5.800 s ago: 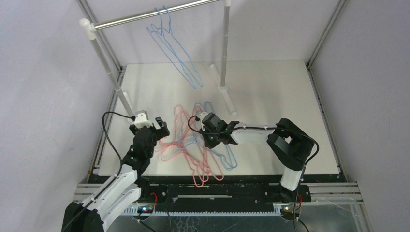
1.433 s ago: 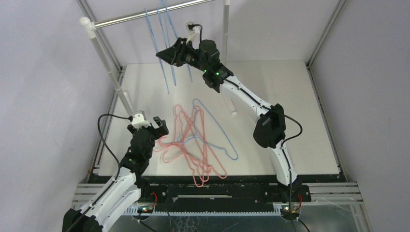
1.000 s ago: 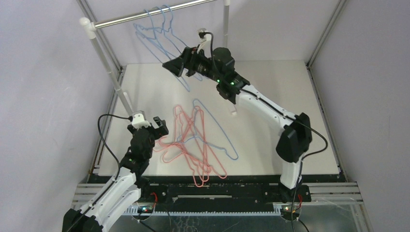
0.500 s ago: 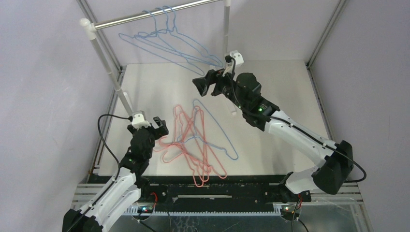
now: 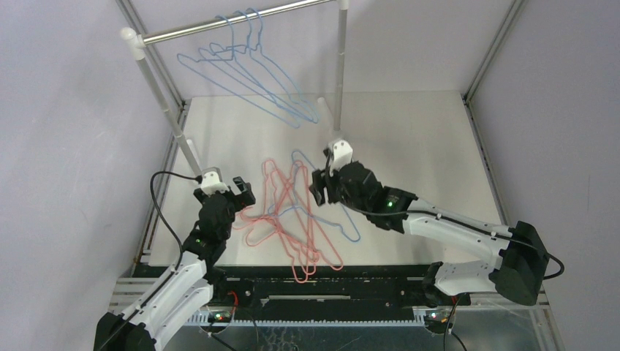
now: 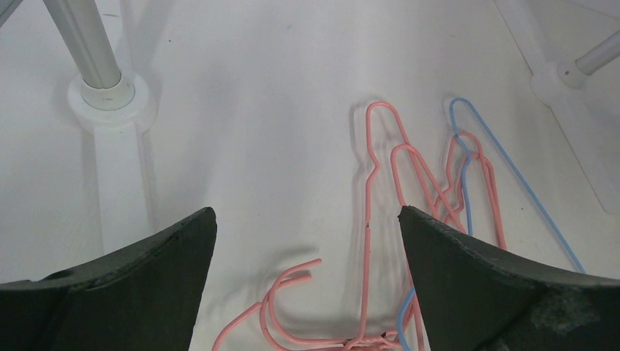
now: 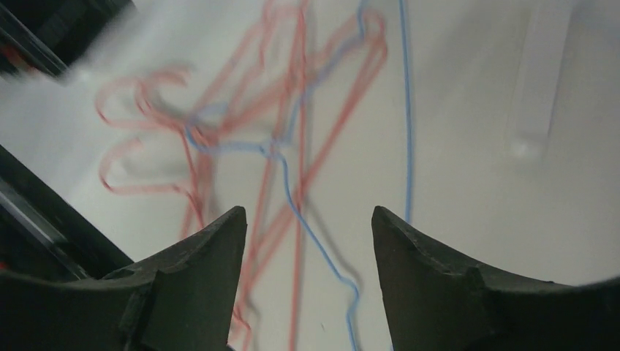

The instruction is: Organize the hangers

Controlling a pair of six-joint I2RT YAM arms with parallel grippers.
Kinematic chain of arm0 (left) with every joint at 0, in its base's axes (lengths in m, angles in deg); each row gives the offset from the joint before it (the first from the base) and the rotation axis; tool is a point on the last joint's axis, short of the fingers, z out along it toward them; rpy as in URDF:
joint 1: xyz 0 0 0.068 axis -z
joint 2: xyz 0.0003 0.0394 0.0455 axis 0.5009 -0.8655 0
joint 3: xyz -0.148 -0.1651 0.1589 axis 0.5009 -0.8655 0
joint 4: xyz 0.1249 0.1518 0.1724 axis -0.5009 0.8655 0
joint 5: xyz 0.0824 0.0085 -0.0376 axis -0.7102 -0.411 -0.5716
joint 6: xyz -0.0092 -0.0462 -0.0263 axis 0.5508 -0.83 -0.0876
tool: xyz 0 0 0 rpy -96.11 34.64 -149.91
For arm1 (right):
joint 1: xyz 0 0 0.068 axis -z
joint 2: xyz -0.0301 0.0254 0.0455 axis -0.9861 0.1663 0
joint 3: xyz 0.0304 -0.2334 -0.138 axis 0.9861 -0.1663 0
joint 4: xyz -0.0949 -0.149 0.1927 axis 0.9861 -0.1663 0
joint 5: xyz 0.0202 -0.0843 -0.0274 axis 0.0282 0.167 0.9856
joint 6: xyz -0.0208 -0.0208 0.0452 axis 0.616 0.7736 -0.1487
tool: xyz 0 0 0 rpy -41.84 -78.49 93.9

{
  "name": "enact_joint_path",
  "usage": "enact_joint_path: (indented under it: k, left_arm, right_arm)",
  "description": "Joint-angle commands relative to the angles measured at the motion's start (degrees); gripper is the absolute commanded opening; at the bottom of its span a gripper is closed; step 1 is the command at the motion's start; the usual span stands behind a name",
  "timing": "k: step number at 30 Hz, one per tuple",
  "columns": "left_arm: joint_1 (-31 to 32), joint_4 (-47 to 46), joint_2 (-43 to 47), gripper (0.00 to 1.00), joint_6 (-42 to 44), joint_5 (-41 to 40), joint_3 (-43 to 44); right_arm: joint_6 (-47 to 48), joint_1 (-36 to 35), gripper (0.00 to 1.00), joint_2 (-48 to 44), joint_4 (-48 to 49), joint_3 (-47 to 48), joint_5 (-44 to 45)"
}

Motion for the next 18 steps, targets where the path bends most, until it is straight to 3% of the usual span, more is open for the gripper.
enact_joint_path:
  k: [1,11,18]
  left_arm:
    - [0.2,-2.5,-0.9,0.99,0.0,0.2,-0.4]
    - [0.2,-2.6,-1.0,0.99,-0.1,0.1,-0.5]
    - [0.2,-2.8,-1.4,0.99,-0.1,0.2,-0.4]
  right_arm:
    - [-2.0,-0.9,0.7,-1.0,-4.7,-4.1,-0.9]
    - [-1.7,-0.8,0.66,8.2,-3.9,-6.4,-5.0]
    - [-1.9,-0.9,0.57,15.6,-2.2,-6.5,-7.6]
